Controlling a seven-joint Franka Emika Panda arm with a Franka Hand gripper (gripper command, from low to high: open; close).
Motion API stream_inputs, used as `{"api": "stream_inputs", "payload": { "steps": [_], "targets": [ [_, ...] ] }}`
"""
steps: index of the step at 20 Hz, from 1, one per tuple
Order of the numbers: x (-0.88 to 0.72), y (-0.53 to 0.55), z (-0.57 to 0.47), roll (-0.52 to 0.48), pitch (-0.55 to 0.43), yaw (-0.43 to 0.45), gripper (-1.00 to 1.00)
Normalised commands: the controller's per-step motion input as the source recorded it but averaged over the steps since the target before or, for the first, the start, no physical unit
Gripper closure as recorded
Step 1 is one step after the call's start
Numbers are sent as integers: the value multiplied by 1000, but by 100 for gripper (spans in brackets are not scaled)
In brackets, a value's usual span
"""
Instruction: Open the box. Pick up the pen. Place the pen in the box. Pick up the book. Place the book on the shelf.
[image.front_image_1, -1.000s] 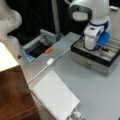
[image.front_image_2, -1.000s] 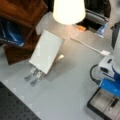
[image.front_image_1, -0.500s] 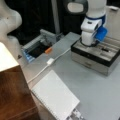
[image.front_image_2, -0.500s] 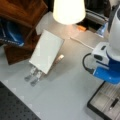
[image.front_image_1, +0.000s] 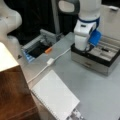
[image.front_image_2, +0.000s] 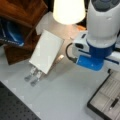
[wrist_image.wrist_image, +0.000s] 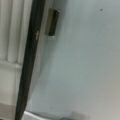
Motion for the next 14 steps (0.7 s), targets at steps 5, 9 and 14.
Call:
{"api": "stream_inputs", "payload": {
  "steps": [5, 9, 14],
  "targets": [
    [-143, -307, 176, -438, 24, 276, -100],
    [-63, -389, 96, -229, -33, 186, -100],
    [-61, -309, -36, -332, -62, 147, -100]
  ]
}}
